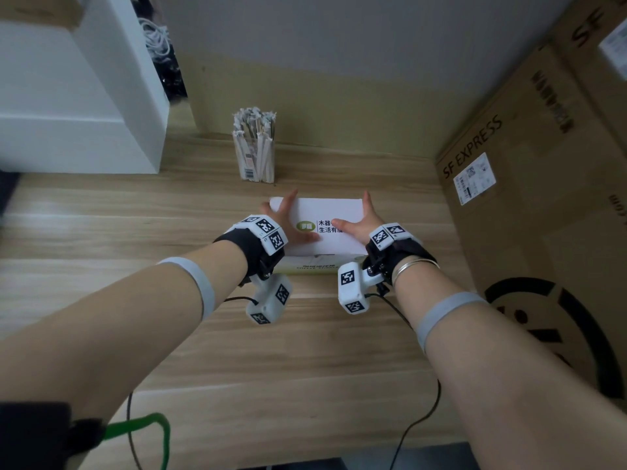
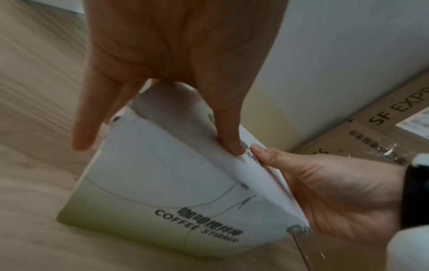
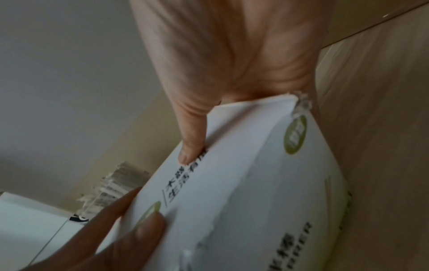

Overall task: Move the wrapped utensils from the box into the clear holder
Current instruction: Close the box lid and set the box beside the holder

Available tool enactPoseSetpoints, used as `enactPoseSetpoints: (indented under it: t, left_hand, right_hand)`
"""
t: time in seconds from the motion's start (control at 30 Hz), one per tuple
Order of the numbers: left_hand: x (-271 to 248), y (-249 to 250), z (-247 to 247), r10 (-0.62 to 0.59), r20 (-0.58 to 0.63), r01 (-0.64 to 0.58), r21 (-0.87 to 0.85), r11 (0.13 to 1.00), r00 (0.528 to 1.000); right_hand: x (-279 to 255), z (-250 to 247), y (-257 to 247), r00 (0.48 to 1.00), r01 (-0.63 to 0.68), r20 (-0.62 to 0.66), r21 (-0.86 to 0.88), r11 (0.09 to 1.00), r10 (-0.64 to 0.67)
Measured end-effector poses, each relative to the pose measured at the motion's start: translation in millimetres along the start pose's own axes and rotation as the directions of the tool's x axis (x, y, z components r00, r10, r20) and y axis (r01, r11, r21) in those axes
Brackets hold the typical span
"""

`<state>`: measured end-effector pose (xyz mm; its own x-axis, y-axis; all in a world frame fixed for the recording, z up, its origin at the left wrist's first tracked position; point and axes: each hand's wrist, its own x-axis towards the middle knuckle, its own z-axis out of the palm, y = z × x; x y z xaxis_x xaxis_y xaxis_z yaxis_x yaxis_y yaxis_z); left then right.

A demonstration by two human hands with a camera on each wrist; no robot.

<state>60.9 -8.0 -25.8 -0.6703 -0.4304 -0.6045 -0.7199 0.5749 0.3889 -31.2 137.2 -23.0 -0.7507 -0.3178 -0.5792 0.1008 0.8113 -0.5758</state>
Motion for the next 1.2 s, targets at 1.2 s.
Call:
enactPoseSetpoints:
  t: [1.2]
  left_hand:
    - [107,49,-47,0.11,-0.314,-0.217,-0.33,0.919,0.943]
  right_hand:
    - [125,-50,-49,0.975,0.095,-0.207,0.07,0.993,-0.078]
